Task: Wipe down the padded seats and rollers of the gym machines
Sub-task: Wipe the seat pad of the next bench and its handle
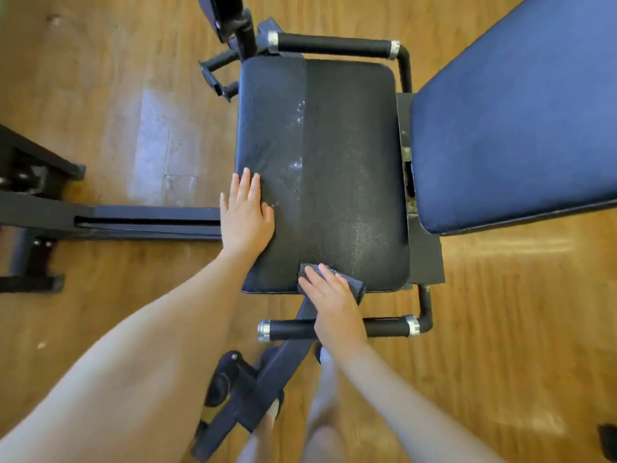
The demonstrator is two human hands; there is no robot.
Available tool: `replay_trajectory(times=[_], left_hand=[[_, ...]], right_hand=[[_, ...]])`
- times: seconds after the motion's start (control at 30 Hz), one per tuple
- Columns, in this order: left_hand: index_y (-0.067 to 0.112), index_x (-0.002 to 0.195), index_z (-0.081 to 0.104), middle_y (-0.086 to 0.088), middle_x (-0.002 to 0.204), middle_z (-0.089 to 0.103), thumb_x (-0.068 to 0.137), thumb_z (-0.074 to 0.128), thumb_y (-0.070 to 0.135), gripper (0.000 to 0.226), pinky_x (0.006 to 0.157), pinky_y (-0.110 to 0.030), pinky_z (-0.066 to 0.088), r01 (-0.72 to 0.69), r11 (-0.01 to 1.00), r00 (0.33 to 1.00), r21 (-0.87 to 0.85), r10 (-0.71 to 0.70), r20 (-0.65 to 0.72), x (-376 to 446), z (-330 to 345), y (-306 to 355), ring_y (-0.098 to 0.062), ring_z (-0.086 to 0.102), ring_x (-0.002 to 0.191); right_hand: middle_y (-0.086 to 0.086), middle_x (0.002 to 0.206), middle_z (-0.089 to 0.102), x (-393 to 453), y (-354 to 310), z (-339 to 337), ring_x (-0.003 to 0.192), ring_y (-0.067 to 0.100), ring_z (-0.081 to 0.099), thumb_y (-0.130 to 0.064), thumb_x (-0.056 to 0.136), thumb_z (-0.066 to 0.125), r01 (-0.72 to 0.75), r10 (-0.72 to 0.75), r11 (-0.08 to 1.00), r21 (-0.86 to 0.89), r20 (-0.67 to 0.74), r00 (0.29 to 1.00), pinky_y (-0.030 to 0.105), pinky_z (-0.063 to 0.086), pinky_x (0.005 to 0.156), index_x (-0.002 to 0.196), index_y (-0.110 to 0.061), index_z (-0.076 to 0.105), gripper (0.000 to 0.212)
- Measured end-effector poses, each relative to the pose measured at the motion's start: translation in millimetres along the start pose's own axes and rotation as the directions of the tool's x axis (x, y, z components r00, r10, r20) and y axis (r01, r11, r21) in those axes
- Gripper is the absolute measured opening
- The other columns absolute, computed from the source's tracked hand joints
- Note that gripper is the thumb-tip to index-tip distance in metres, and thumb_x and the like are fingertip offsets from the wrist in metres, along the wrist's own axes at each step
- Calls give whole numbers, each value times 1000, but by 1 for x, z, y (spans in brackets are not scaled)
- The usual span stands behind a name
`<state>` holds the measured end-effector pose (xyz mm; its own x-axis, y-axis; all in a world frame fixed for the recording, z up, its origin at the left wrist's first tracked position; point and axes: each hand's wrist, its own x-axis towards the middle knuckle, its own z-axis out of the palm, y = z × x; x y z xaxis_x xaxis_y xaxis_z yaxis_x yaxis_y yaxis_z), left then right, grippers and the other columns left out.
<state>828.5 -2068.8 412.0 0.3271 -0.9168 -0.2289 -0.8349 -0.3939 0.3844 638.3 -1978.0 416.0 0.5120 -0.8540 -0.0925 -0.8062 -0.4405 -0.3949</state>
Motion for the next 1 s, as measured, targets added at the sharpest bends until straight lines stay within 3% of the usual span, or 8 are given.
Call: replay_trajectory(times=[0.1,0.23,0.37,0.57,0.7,0.8,0.9,1.0], left_hand=[[10,151,12,-5,159,2,99,34,21,57,116,-44,4,135,991,989,-3,-135,52,-65,2,-5,-23,-3,146],[7,151,5,-9,159,-6,99,33,27,62,116,-43,2,246,969,963,-37,-239,127,-98,8,17,-24,-8,146],[7,150,-4,-10,157,-14,100,32,38,69,116,-41,-2,237,971,951,22,-237,199,-107,5,15,-24,-14,145],[15,150,-7,-2,157,-18,101,34,32,67,116,-45,-4,198,978,929,59,-207,308,-105,-7,2,-18,-15,144],[16,151,-6,1,157,-16,101,31,26,62,115,-48,-4,268,957,919,106,-287,270,-107,-2,8,-14,-13,145],[13,151,2,-2,159,-8,100,30,21,59,116,-46,0,450,893,881,1,-445,159,-104,7,36,-16,-8,146],[9,150,14,-4,159,7,98,33,10,55,116,-39,2,646,707,739,-288,-674,6,-110,17,62,-16,1,146],[8,149,17,-3,158,11,96,34,5,55,117,-33,1,684,569,622,-456,-782,-41,-132,31,78,-14,3,146]], right_hand=[[6,119,64,5,-2,-11,113,29,58,4,54,56,14,-8,998,-53,110,994,32,24,103,111,-9,67,60],[3,109,69,13,-5,-30,102,25,65,1,48,57,91,-69,991,-99,206,976,36,51,86,100,-12,72,56],[-2,104,71,22,2,-44,96,19,67,-5,29,88,200,-144,970,-135,346,927,35,54,79,95,-18,74,68],[1,107,70,33,27,-52,100,21,66,-8,31,91,488,-406,863,-128,400,822,34,52,83,98,-15,73,70],[1,112,68,60,55,-58,104,22,64,-17,39,87,788,-664,611,-76,493,563,32,53,84,104,-14,71,67],[1,118,65,85,70,-56,113,22,59,-12,61,73,922,-806,387,6,488,336,33,49,92,110,-16,69,49],[0,121,63,109,64,-49,116,22,56,-13,79,42,976,-875,209,69,459,155,33,46,95,111,-17,68,41],[3,122,63,129,52,-39,117,24,56,-11,73,63,983,-908,87,162,418,11,36,46,95,110,-14,68,38]])
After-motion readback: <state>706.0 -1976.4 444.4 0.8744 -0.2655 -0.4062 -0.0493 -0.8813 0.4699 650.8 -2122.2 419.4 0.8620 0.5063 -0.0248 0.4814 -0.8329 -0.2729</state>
